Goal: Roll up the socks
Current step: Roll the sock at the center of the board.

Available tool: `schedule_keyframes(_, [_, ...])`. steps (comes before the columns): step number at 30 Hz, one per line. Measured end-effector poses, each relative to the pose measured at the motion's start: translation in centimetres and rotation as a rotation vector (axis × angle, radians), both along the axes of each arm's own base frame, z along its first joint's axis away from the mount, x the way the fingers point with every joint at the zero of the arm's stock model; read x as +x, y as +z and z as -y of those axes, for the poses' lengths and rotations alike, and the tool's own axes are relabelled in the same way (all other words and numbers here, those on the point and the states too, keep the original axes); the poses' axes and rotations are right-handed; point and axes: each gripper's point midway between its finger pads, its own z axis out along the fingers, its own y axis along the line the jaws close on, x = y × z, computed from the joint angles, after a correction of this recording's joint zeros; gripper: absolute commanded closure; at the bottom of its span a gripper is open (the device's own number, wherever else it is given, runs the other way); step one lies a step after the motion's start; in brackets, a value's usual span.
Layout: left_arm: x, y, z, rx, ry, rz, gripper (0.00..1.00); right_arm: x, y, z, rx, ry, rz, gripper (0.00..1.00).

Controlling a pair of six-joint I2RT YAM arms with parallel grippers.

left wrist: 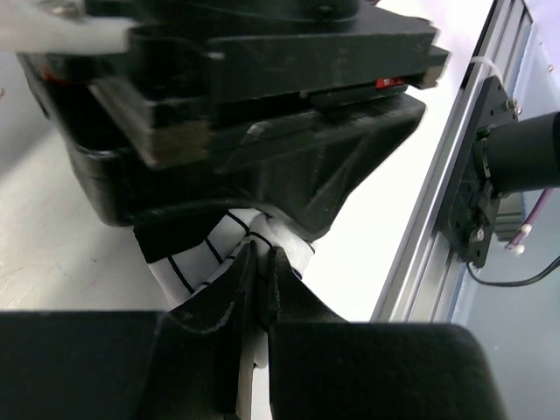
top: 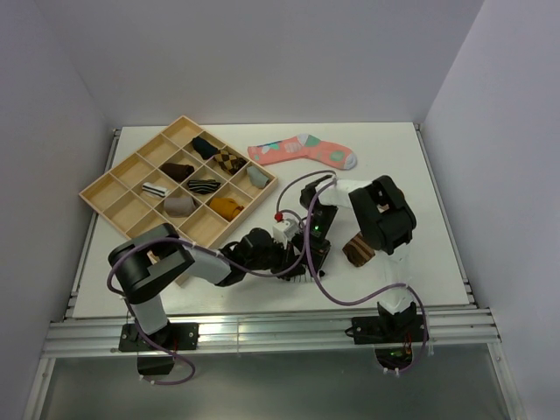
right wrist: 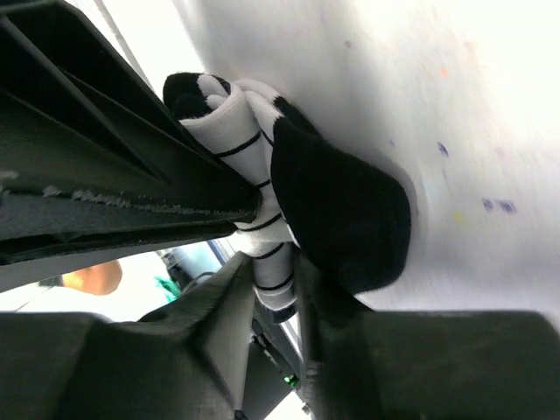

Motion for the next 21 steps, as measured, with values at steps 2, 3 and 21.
schedule_keyframes(2, [0.1, -0.1, 0.2, -0.002, 0.005, -0.012, 1.00, 0.3, 0.1, 0.2, 0.000, -0.002, 0.036, 0.57])
schedule_keyframes(3, [0.1, -0.1, 0.3, -0.003, 0.009, -0.020, 1.00, 0.5, 0.2, 0.4, 0.006, -0.003, 0.061, 0.53])
schedule_keyframes(21, [0.6, -0.4, 0.5, 0.000, 0.031, -0.225, 1.00, 7.0, 3.8, 6.1, 0.126, -0.195, 0.576, 0.52])
